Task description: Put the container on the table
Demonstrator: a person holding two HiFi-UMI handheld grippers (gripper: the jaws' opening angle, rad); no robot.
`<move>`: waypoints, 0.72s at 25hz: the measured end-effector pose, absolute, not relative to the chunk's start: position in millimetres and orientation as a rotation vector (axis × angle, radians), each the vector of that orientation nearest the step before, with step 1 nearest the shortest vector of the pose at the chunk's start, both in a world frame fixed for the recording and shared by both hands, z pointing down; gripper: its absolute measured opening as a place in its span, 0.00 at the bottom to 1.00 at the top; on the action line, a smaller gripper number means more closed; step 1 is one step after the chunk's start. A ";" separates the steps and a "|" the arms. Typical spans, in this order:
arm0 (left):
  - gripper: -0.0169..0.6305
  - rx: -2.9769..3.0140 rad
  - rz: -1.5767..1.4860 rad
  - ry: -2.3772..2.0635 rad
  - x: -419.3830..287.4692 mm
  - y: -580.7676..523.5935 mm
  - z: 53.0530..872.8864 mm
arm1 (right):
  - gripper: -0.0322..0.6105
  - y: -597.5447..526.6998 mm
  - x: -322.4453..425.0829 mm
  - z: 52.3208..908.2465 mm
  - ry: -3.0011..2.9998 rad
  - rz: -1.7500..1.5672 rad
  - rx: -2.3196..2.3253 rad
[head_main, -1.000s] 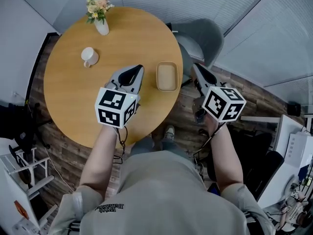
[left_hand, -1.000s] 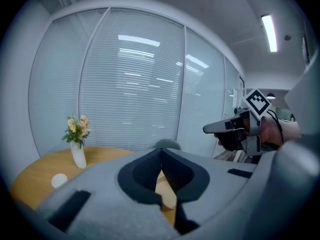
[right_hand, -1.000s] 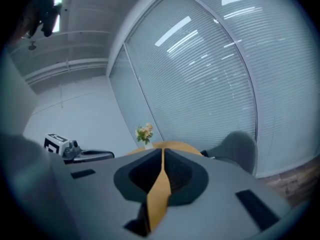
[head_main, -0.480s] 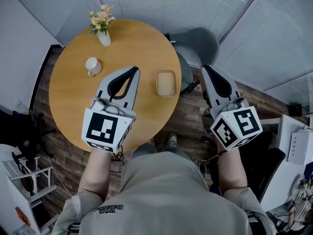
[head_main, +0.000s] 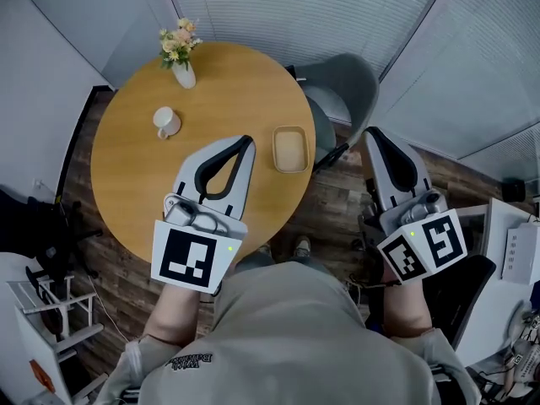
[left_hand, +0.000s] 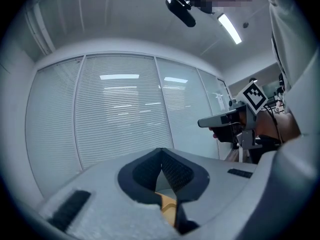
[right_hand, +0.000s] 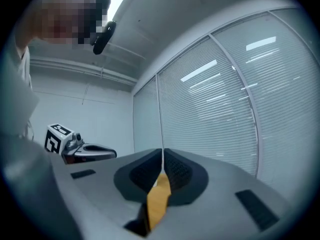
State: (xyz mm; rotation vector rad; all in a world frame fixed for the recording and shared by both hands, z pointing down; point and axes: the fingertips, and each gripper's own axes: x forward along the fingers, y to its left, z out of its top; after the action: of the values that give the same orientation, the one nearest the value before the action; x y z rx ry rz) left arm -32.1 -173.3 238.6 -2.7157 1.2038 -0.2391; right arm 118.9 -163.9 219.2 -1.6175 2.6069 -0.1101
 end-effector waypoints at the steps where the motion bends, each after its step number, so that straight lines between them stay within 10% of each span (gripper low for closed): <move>1: 0.06 -2.726 -0.239 1.197 -30.1 -171.3 239.8 | 0.10 -161.6 119.6 219.5 2.608 -0.101 -1.622; 18: 0.06 -2.771 -0.287 1.226 -31.0 -167.9 256.0 | 0.10 -150.0 123.3 228.1 2.645 -0.079 -1.649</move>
State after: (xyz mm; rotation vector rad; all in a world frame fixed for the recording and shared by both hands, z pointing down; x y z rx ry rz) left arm -31.0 -167.9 256.0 -2.7711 1.2259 -0.2867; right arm 123.3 -150.0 228.1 -1.6486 2.6453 -0.0788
